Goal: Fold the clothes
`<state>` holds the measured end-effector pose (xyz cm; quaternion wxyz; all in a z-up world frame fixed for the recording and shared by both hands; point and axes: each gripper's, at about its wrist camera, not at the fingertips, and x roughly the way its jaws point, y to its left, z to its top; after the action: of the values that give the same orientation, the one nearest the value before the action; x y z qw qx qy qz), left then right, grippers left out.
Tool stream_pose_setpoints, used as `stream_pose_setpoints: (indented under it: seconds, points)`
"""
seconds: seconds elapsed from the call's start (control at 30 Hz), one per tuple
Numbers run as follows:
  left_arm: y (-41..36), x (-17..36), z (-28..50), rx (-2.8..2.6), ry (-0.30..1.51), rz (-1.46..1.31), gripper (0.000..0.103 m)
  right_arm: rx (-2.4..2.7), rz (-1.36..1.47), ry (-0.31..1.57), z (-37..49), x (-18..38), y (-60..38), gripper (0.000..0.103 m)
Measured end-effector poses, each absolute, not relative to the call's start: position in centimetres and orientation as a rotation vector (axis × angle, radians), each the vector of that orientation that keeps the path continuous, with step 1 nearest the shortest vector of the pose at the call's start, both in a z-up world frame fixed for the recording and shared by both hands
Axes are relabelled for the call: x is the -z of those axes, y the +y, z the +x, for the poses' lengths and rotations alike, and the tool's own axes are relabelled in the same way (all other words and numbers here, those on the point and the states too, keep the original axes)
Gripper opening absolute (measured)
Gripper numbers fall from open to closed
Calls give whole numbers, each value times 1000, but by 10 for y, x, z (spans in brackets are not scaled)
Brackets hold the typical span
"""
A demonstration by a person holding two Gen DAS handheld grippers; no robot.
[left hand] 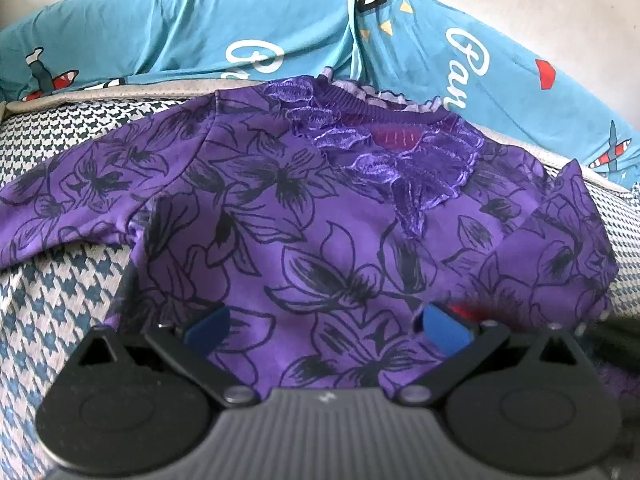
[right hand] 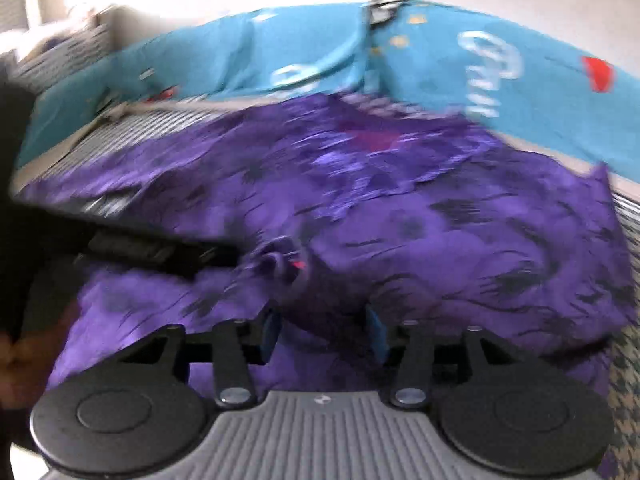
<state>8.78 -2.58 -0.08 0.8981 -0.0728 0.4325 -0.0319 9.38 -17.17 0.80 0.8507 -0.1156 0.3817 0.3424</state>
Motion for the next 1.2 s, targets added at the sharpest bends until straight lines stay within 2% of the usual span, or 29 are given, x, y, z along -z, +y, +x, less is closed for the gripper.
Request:
stream_pose_setpoints:
  seconds: [0.27, 0.33, 0.4, 0.7, 0.77, 0.8, 0.87, 0.93, 1.2]
  points:
    - [-20, -1, 90, 46, 895, -168, 103, -831, -259, 756, 80, -18, -169, 46]
    - [-18, -1, 91, 41, 899, -176, 103, -807, -248, 726, 81, -21, -170, 53]
    - [-18, 0, 91, 43, 905, -184, 103, -772, -269, 702, 80, -20, -166, 56]
    - [-18, -2, 93, 107, 924, -246, 103, -688, -449, 713, 76, 14, -135, 56]
    - [-18, -2, 94, 141, 938, -271, 103, -671, -429, 708, 77, 17, -136, 41]
    - [-19, -2, 95, 158, 943, -282, 103, -667, -407, 713, 78, 15, -137, 22]
    - [-20, -3, 96, 192, 951, -307, 103, -652, -369, 716, 82, 12, -141, 14]
    - [-20, -2, 99, 238, 966, -346, 103, -631, -332, 709, 85, 8, -146, 11]
    - [-33, 13, 110, 426, 1031, -510, 103, -670, -222, 639, 80, -11, -159, 10]
